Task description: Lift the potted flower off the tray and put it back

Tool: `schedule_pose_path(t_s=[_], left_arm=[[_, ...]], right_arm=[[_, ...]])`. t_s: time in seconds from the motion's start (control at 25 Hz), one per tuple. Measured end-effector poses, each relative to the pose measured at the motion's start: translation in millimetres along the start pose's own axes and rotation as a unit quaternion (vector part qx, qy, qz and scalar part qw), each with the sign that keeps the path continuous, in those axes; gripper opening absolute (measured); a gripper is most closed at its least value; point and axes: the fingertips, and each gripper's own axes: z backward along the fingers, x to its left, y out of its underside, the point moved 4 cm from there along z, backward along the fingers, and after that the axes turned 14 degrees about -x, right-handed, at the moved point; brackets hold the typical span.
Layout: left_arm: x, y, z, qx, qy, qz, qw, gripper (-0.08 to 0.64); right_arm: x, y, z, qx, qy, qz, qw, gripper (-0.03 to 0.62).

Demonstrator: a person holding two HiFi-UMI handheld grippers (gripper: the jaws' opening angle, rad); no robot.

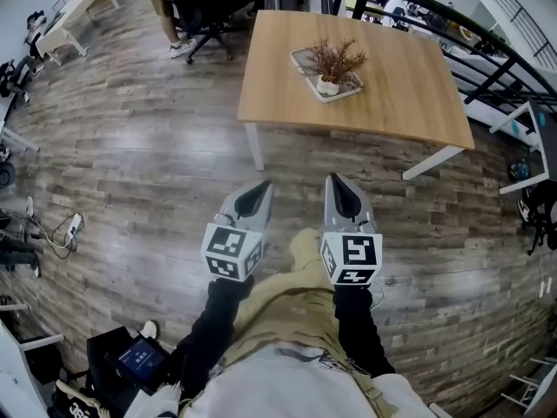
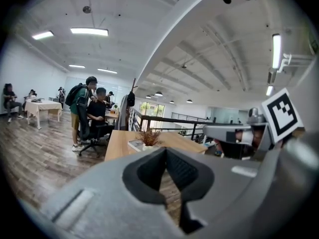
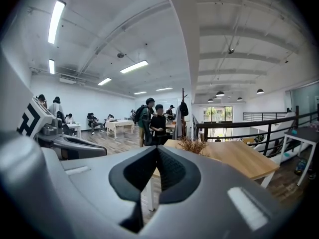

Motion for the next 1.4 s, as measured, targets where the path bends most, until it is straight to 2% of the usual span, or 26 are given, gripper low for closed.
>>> schedule_pose_path(t_s=[0.16, 0.32, 0.68, 0.92, 1.12, 1.4], left_arm=[[9.5, 2.9, -39.2, -0.003, 0.005, -0.003, 1.0, 0.002], [27.6, -3.3, -98.9, -0.011, 0.004, -0.018, 0.9998, 0.002], [80.4, -50.1, -261.1, -0.018, -0.009, -0.043, 0.9989, 0.002], [105.8, -69.6, -345.2, -0.021, -0.019, -0.054, 0.9982, 0.002], [115.8, -64.1, -389.2, -0.008, -0.017, -0.05, 0.9986, 0.002], [149.9, -35.9, -419.2, 0.024, -0.024, -0.025, 0.9991, 0.002]], right_arm=[[-19.1, 9.7, -30.8, -0.002, -0.005, 0.004, 1.0, 0.006], [-58.0, 15.4, -81.7, -0.008, -0.005, 0.001, 1.0, 0.005], [-160.1, -4.2, -223.3, -0.023, -0.018, -0.01, 1.0, 0.006], [-214.2, -11.3, -293.4, -0.031, -0.021, -0.017, 0.999, 0.006], [-240.2, -2.5, -326.8, -0.018, -0.023, -0.022, 0.999, 0.006], [-244.2, 32.3, -360.5, 0.026, -0.018, -0.029, 0.999, 0.006]])
